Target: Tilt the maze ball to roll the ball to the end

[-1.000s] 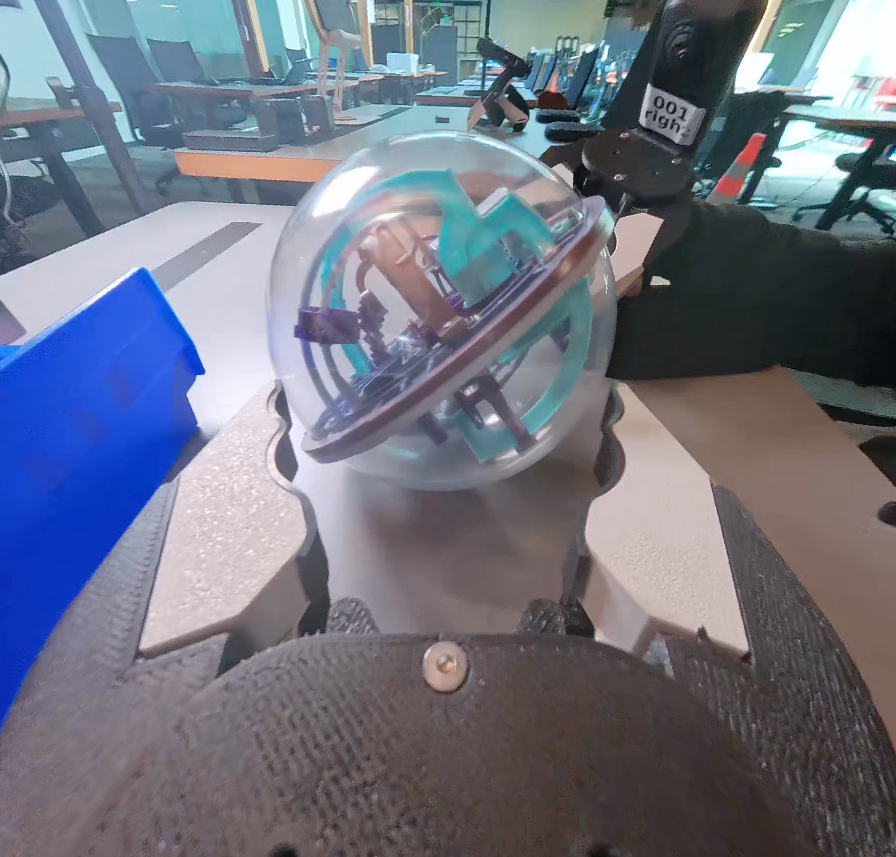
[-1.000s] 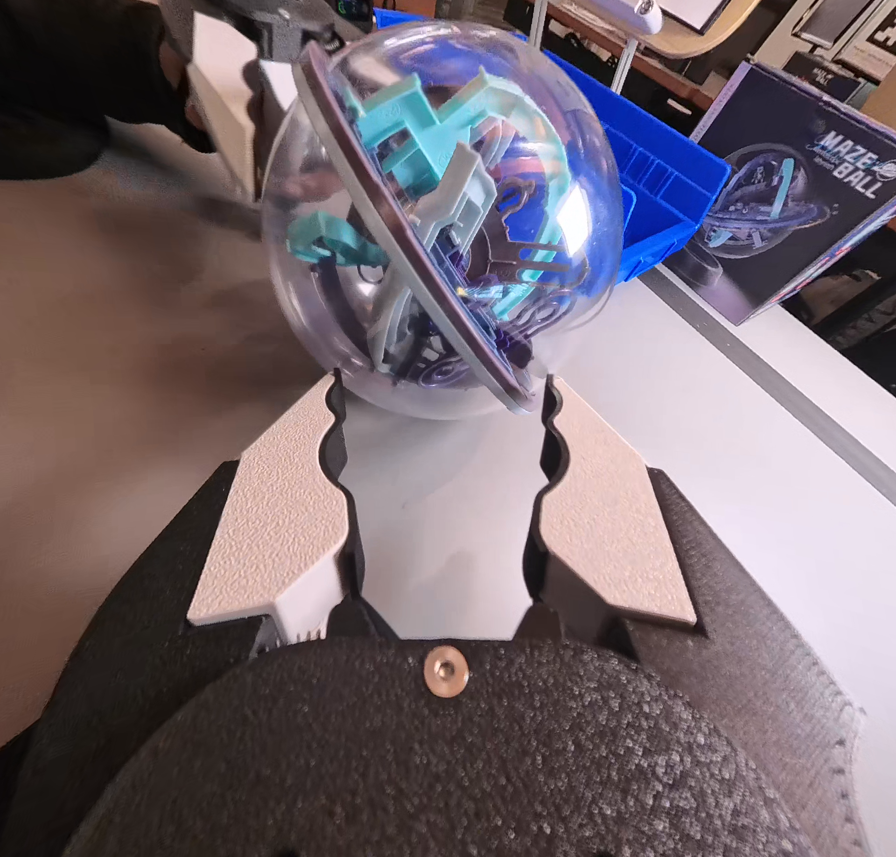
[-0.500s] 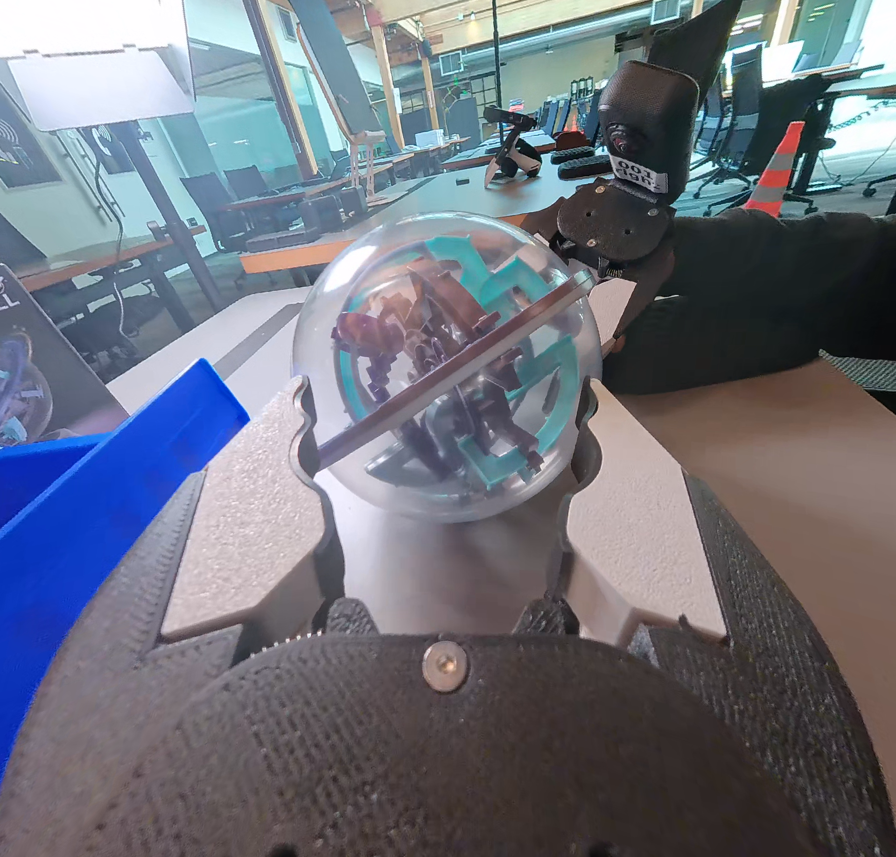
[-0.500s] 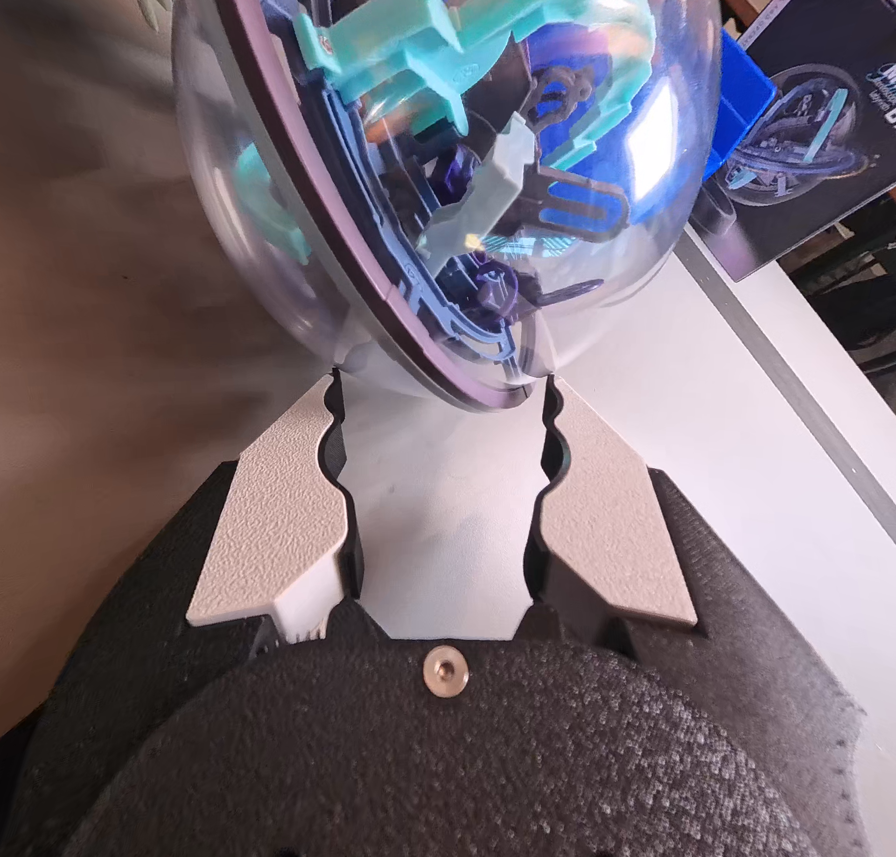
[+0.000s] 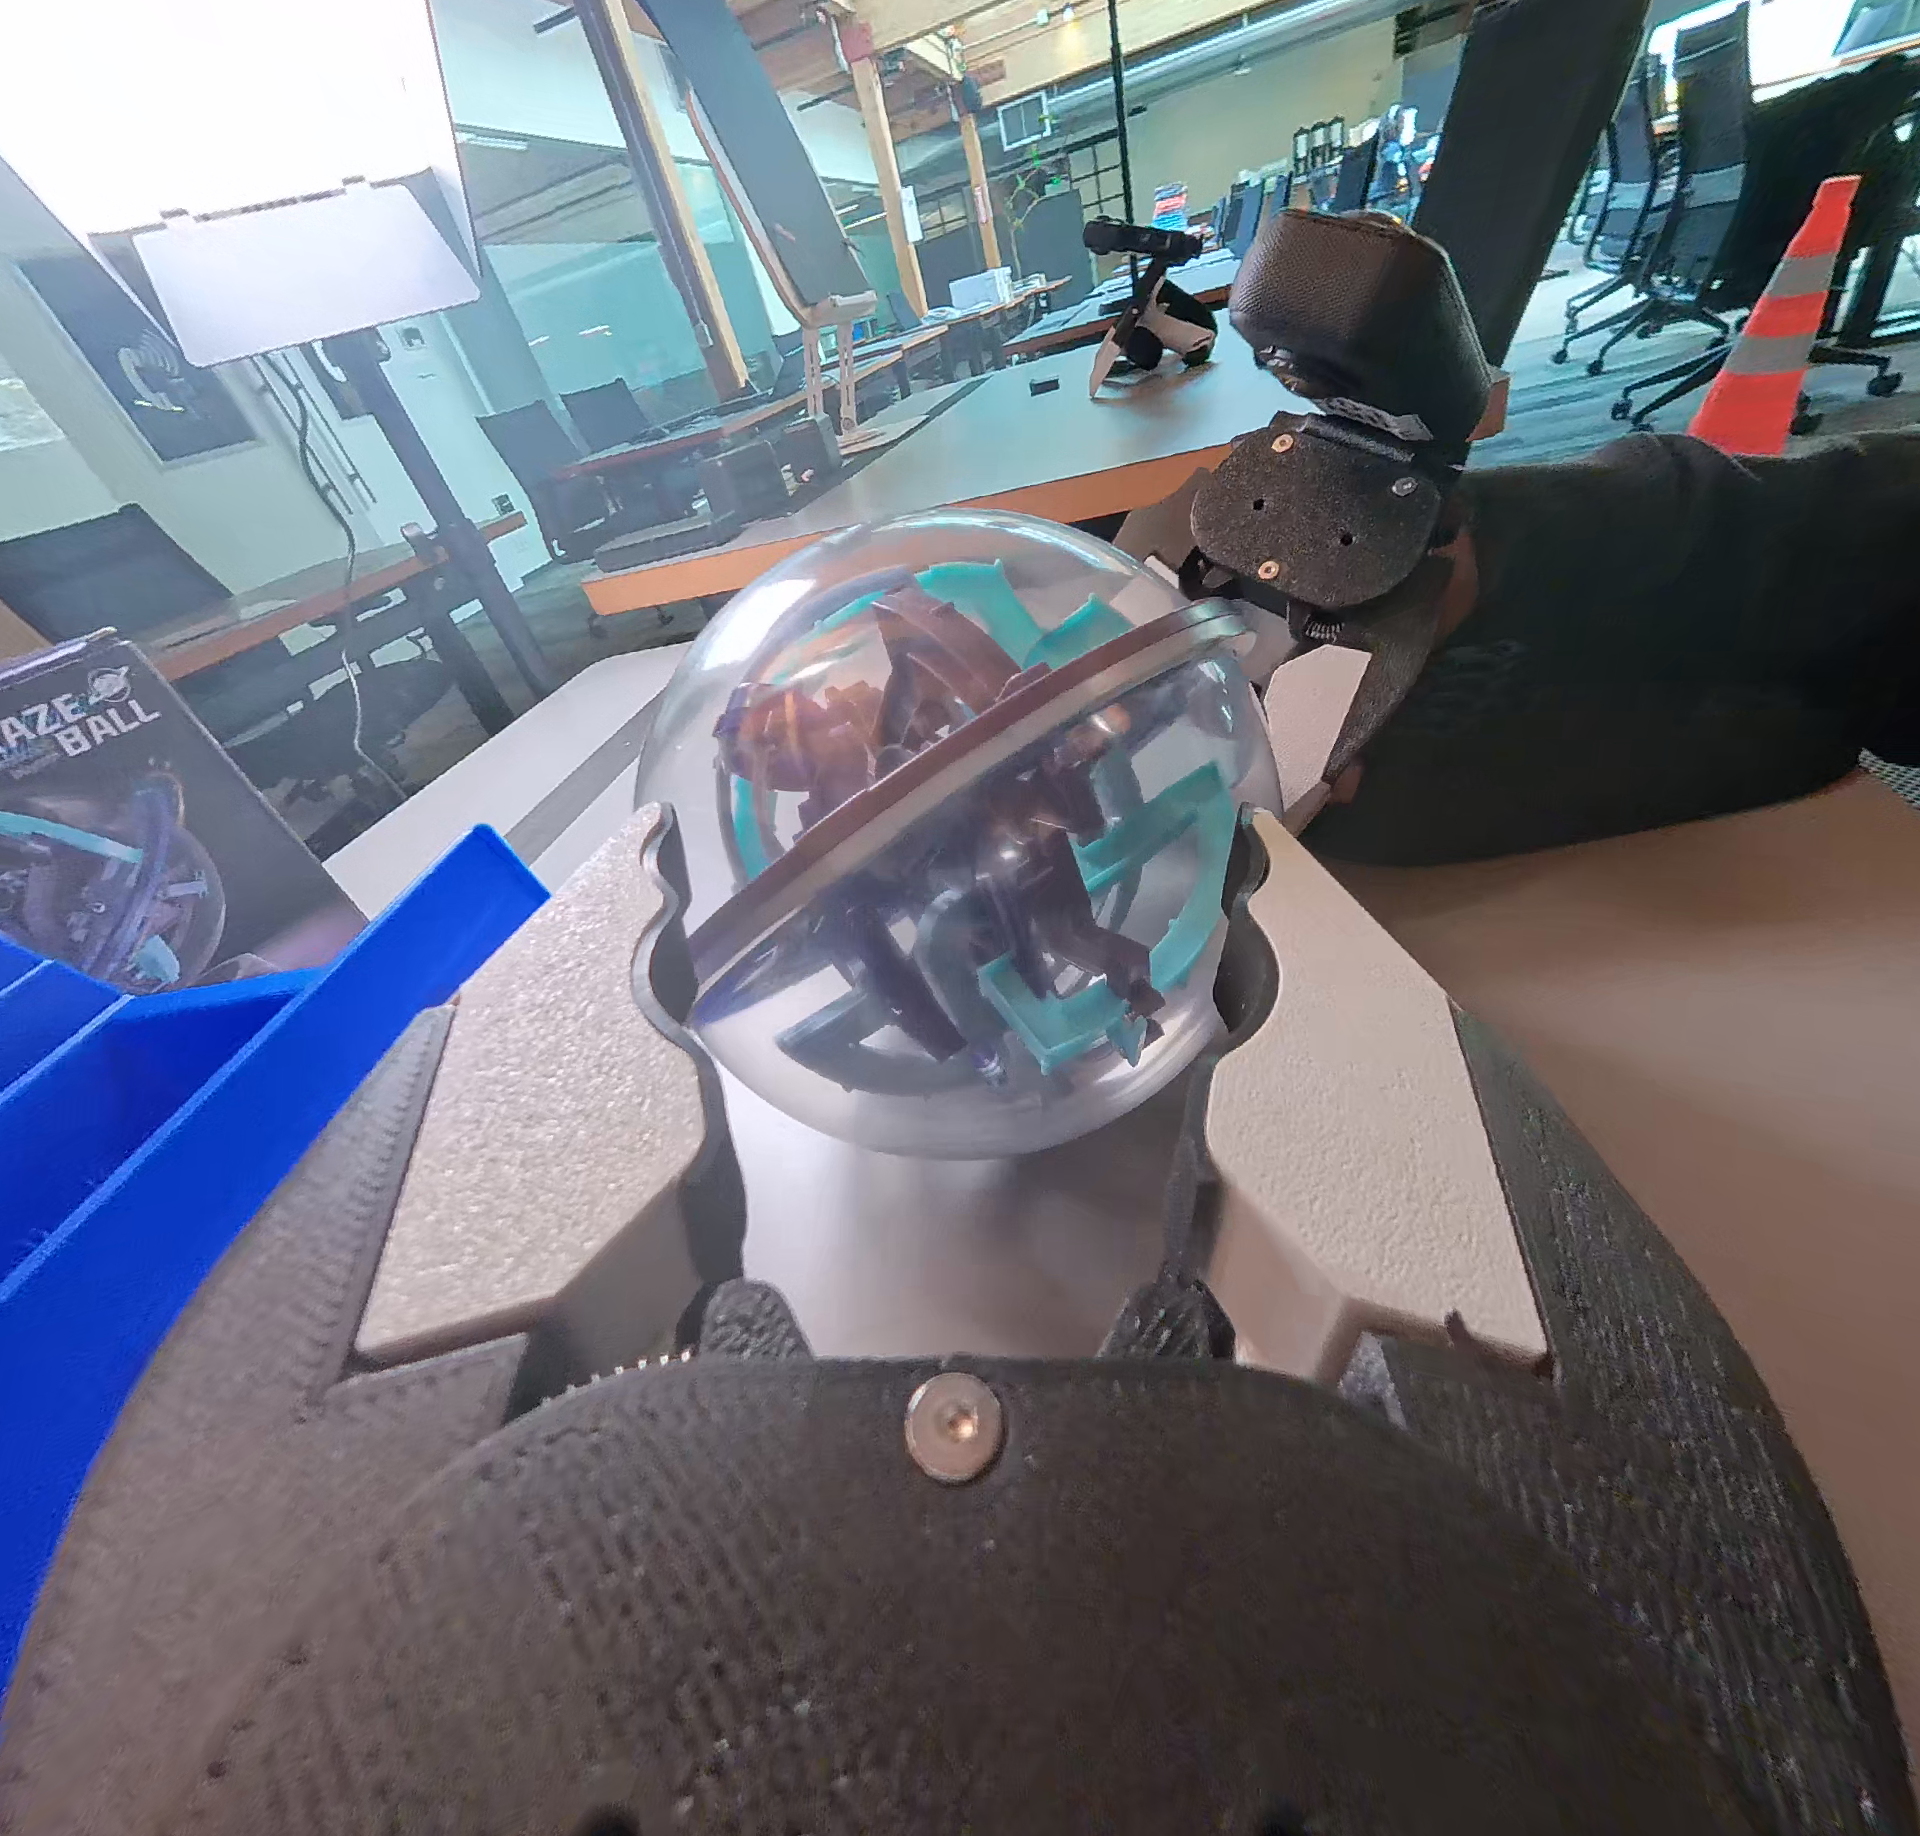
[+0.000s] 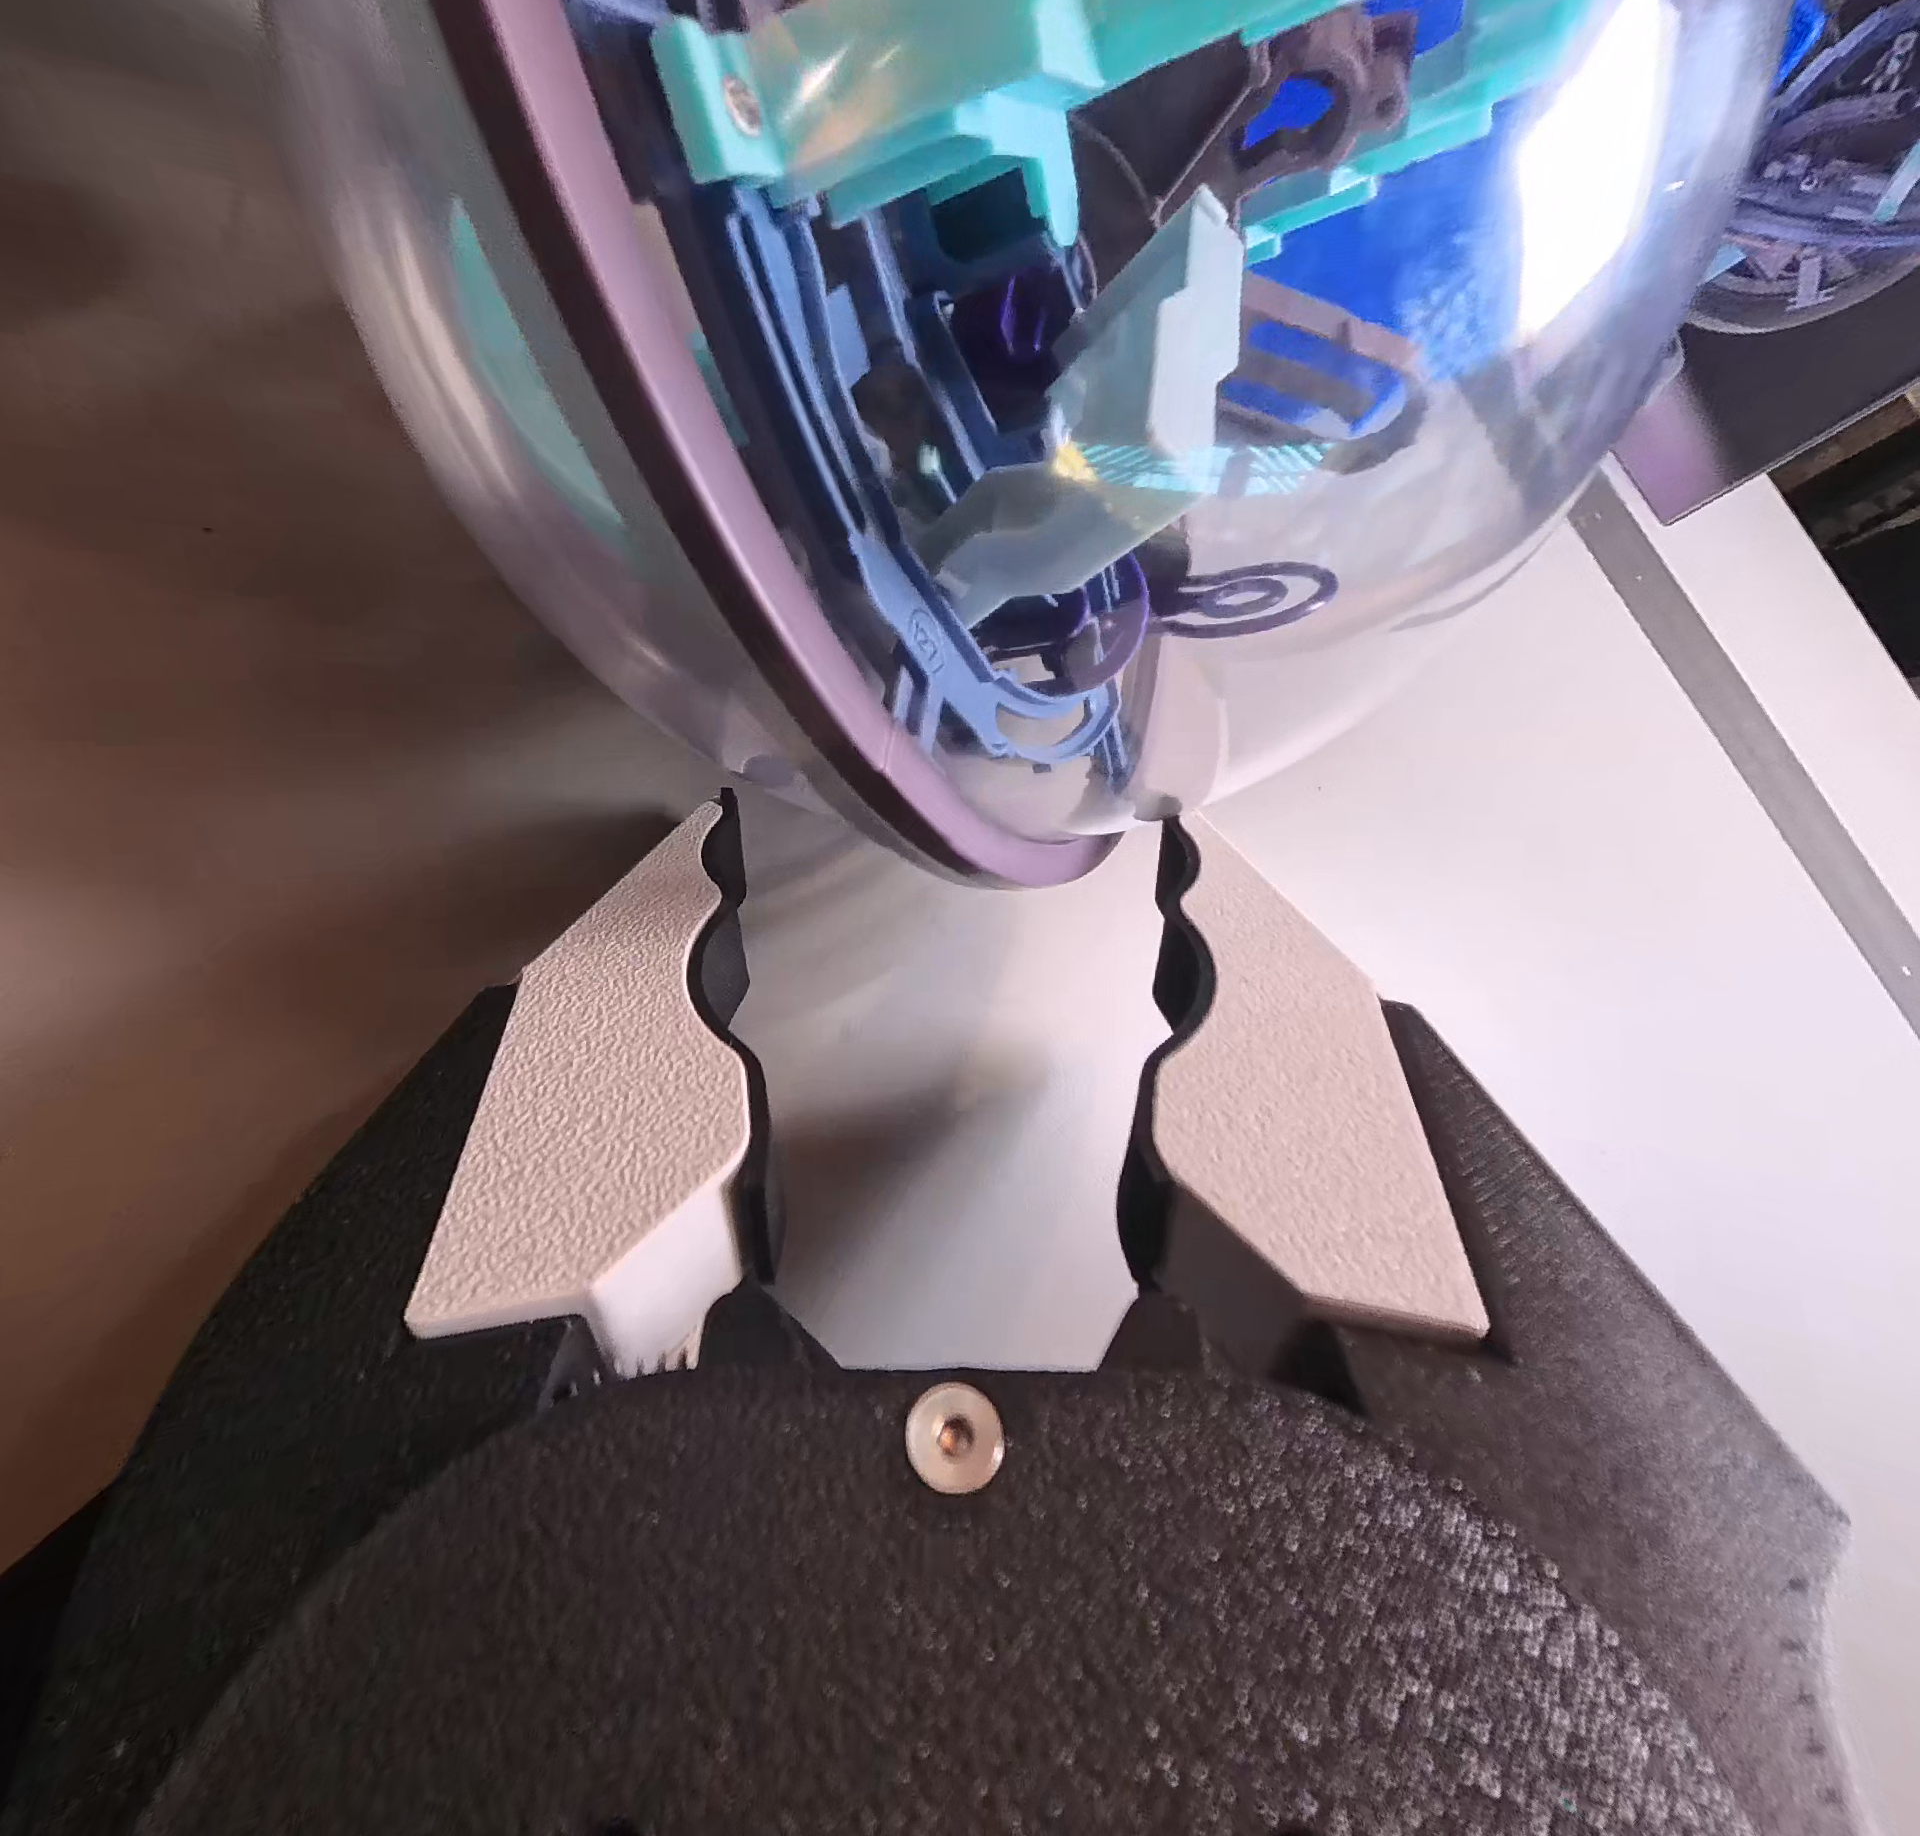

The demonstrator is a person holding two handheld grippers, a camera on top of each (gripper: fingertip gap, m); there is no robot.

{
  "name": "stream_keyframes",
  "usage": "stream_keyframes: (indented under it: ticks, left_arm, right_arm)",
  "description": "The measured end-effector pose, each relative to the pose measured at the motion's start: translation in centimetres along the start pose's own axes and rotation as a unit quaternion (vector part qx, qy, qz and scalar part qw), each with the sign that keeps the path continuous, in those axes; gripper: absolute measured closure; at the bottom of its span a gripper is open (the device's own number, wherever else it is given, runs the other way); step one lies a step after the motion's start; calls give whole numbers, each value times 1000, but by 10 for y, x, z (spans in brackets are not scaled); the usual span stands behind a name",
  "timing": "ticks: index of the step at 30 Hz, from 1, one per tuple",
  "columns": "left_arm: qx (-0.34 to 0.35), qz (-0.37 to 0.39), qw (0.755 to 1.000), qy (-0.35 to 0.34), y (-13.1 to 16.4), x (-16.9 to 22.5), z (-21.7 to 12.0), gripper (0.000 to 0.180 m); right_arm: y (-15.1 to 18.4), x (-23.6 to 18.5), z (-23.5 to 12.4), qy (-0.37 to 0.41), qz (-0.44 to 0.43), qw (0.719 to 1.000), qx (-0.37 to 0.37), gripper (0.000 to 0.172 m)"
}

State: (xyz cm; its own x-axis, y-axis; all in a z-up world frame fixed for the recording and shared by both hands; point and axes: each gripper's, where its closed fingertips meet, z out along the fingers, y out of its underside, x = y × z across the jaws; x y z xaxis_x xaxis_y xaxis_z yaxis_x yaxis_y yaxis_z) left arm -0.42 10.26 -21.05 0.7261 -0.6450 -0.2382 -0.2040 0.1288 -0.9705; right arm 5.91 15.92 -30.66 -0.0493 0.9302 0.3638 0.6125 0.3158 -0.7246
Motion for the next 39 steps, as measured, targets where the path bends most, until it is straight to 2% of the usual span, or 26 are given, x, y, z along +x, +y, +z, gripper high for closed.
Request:
stream_keyframes:
  ticks: [7, 15, 19, 24, 31, 39]
  left_arm:
    - [-7, 4, 1000, -22, -1, -6, 4, 84]
    - [-12, 8, 1000, -28, 2, -9, 4, 84]
    - [-17, 1, 999, -33, 7, -15, 1, 84]
    - [-20, -23, 999, -38, 13, -23, -3, 83]
    - [-28, -80, 996, -33, 28, -38, -7, 76]
    - [-48, -168, 984, -30, 46, -54, -14, 68]
  right_arm:
    - [-5, 14, -37, 37, 38, 997, 51, 92]
    - [-52, 4, -74, 85, 10, 986, 146, 124]
    - [-61, 20, -71, 105, -9, 984, 140, 126]
    - [-58, 23, -54, -3, 28, 985, 167, 123]
    - [-80, 36, -47, -35, 10, 979, 203, 163]
    - [-117, 41, -30, -60, -40, 984, 161, 165]
